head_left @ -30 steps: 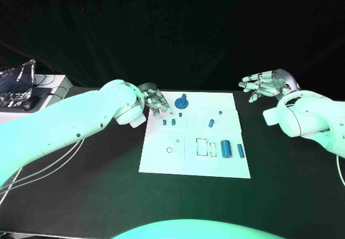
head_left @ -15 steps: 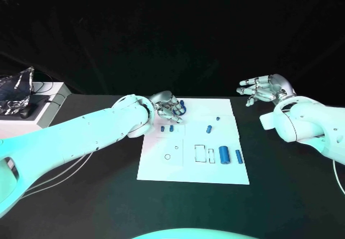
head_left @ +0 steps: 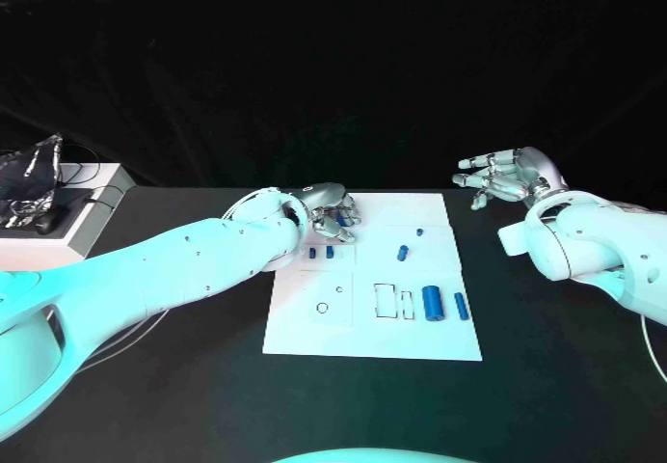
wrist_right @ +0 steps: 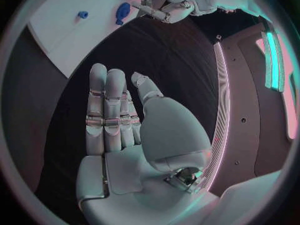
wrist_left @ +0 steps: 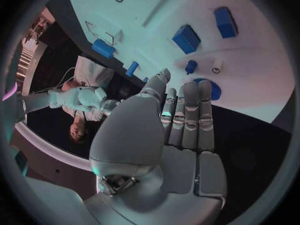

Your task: Assemble the parts on the task board

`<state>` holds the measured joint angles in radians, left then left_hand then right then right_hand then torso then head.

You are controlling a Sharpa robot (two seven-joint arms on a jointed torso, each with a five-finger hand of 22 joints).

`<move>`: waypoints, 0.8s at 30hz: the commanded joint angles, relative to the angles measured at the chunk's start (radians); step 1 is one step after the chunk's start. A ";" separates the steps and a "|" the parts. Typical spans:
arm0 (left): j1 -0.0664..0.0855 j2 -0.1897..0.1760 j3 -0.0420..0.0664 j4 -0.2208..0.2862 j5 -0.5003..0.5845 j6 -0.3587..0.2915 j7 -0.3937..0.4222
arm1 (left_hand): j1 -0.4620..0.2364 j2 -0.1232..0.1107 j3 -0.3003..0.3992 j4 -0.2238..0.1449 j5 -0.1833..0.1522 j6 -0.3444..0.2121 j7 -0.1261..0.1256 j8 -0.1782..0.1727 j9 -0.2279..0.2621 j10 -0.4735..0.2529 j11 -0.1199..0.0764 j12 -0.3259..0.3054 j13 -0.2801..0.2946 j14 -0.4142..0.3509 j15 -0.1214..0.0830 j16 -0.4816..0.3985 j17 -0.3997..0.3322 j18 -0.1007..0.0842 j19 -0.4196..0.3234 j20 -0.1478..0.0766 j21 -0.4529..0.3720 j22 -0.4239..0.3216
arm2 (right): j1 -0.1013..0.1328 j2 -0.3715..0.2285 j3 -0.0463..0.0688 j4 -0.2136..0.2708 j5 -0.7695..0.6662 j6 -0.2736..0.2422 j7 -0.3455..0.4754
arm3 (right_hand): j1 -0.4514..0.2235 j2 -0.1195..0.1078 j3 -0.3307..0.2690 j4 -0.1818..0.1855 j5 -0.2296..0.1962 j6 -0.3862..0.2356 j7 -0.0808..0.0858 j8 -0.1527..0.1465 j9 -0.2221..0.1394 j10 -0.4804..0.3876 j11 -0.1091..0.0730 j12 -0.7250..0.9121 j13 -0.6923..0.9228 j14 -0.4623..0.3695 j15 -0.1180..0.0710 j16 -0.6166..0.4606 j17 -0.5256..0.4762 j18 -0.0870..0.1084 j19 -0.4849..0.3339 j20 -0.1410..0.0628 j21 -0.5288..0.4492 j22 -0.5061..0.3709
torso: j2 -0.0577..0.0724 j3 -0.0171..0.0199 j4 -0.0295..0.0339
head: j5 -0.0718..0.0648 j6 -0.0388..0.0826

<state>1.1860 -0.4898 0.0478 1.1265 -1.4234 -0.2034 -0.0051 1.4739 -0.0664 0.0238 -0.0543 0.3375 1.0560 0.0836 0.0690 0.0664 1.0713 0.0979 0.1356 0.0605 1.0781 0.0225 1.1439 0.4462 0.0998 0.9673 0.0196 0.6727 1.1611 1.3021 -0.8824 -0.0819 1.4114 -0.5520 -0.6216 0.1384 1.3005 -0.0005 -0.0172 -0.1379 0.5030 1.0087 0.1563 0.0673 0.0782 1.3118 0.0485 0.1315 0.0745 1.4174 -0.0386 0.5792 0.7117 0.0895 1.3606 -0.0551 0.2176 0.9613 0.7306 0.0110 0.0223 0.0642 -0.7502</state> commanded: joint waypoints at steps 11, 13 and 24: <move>0.001 0.006 -0.001 -0.001 -0.094 0.056 -0.064 | -0.038 -0.025 0.072 0.019 0.000 0.042 -0.002 -0.006 0.001 0.068 -0.015 -0.053 0.001 0.091 -0.017 0.087 -0.070 0.035 0.059 -0.012 0.059 0.063 | 0.000 -0.002 0.000 0.005 -0.020 -0.002 0.017 | -0.018 -0.001 0.004 0.004 0.001 0.007 0.000 -0.004 -0.002 0.011 -0.004 -0.006 -0.002 0.011 0.000 0.009 0.002 0.011 -0.002 0.000 0.011 0.005 | 0.000 -0.0005 -0.0001 | -0.004 -0.009; 0.001 0.005 -0.001 -0.003 -0.095 0.060 -0.069 | -0.036 -0.023 0.080 0.020 0.001 0.045 -0.001 -0.006 0.001 0.072 -0.015 -0.054 0.001 0.096 -0.017 0.090 -0.072 0.037 0.063 -0.012 0.061 0.066 | 0.000 -0.002 0.000 0.005 -0.020 -0.002 0.016 | -0.018 -0.001 0.004 0.004 0.001 0.007 0.000 -0.004 -0.002 0.011 -0.004 -0.006 -0.002 0.011 0.000 0.009 0.002 0.011 -0.002 0.000 0.011 0.005 | 0.000 -0.0007 0.0002 | -0.004 -0.010; 0.000 0.006 -0.001 -0.014 -0.095 0.077 -0.080 | -0.044 -0.041 0.157 0.027 0.002 0.062 0.005 -0.006 0.001 0.083 -0.012 -0.063 0.001 0.107 -0.014 0.096 -0.083 0.051 0.071 -0.004 0.065 0.080 | 0.000 -0.002 0.000 0.005 -0.020 -0.001 0.017 | -0.018 -0.001 0.005 0.005 0.003 0.008 0.000 -0.004 -0.002 0.012 -0.004 -0.006 -0.002 0.012 -0.001 0.011 0.003 0.012 -0.002 0.000 0.012 0.007 | 0.000 -0.0006 0.0002 | -0.004 -0.014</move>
<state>1.1861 -0.4859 0.0464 1.1123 -1.5087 -0.1500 -0.0744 1.4334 -0.1047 0.1774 -0.0263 0.3375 1.1133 0.0896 0.0691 0.0666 1.1476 0.0858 0.0780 0.0606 1.1793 0.0070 1.2354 0.3645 0.1386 1.0332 0.0142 0.7330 1.2406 1.3022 -0.8846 -0.0818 1.4145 -0.5616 -0.6246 0.1407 1.2896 -0.0002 -0.0145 -0.1351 0.5030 1.0117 0.1530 0.0673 0.0772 1.3183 0.0440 0.1315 0.0737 1.4227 -0.0408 0.5841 0.7136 0.0841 1.3607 -0.0551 0.2254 0.9666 0.7298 0.0105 0.0230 0.0598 -0.7640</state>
